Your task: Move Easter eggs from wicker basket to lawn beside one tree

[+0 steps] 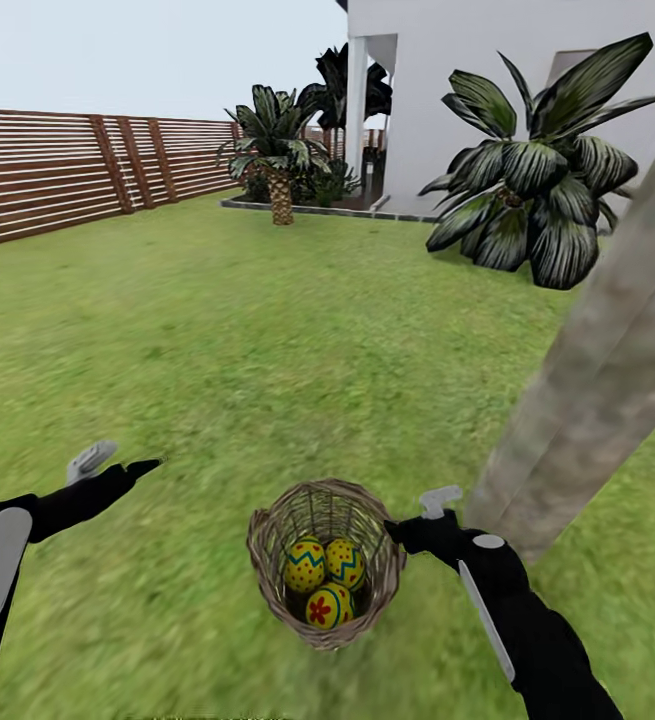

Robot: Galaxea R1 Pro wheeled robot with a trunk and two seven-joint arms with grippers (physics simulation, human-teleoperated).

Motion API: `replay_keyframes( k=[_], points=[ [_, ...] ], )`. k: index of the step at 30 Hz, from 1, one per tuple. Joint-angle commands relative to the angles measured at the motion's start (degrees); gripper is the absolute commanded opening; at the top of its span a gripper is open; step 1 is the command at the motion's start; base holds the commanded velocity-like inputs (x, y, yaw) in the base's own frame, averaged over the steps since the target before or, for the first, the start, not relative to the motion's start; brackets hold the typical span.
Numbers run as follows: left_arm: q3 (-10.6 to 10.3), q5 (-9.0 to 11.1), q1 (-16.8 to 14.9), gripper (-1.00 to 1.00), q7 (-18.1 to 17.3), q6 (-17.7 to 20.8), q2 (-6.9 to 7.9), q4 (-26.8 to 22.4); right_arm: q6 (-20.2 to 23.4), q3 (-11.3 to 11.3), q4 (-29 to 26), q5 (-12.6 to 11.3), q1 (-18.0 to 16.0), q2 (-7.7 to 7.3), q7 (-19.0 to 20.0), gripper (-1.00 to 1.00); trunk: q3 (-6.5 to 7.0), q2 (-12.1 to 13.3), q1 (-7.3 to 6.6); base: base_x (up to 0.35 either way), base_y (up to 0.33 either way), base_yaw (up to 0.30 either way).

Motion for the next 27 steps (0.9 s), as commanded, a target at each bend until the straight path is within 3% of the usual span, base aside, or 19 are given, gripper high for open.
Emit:
replay_keyframes(
  k=[1, 3, 5, 6, 7, 10, 16, 27],
  points=[
    [0.05, -0.52, -0.06, 1.00, -0.57, 0.28, -0.13, 0.04, 0.25, 1.09, -0.09, 0.63, -0.03, 0.79, -2.07, 1.00, -0.05, -0.02, -0.01, 0.000, 0.000, 0.292],
    [0.05, -0.53, -0.06, 1.00, -0.56, 0.28, -0.51, 0.08, 0.22, 3.93, -0.10, 1.05, -0.03, 2.00, -7.28, 1.00, -0.05, -0.02, -0.01, 0.000, 0.003, 0.292],
    [0.03, -0.54, -0.06, 1.00, -0.53, 0.28, -0.75, 0.10, 0.18, 9.47, -0.10, 1.05, -0.03, 2.86, -13.57, 1.00, -0.05, -0.02, -0.01, 0.000, 0.088, 0.292],
    [0.04, -0.58, -0.06, 1.00, -0.50, 0.28, -0.80, 0.14, 0.17, 11.65, -0.10, 0.93, -0.03, 3.08, -15.32, 1.00, -0.05, -0.02, -0.01, 0.000, 0.062, 0.292],
    [0.04, -0.60, -0.06, 1.00, -0.50, 0.28, -0.81, 0.12, 0.17, 12.22, -0.10, 0.89, -0.03, 3.24, -15.76, 1.00, -0.05, -0.02, -0.01, 0.000, 0.040, 0.292],
    [0.05, -0.62, -0.06, 1.00, -0.49, 0.26, -0.82, 0.16, 0.17, 13.01, 0.02, 0.95, -0.03, 4.17, -16.46, 1.00, -0.05, -0.02, -0.01, 0.000, 0.016, 0.292],
    [0.03, -0.58, -0.05, 1.00, -0.50, 0.27, -0.86, 0.14, 0.17, 13.06, 0.07, 1.07, 0.05, 4.36, -16.62, 1.00, -0.05, -0.02, -0.01, 0.000, 0.002, 0.272],
    [0.09, -0.63, -0.06, 1.00, -0.36, -0.03, -0.68, 0.12, 0.08, 13.08, 0.63, 1.07, 0.06, 3.98, -16.63, 1.00, -0.05, -0.02, -0.01, 0.000, 0.000, 0.029]
  ],
)
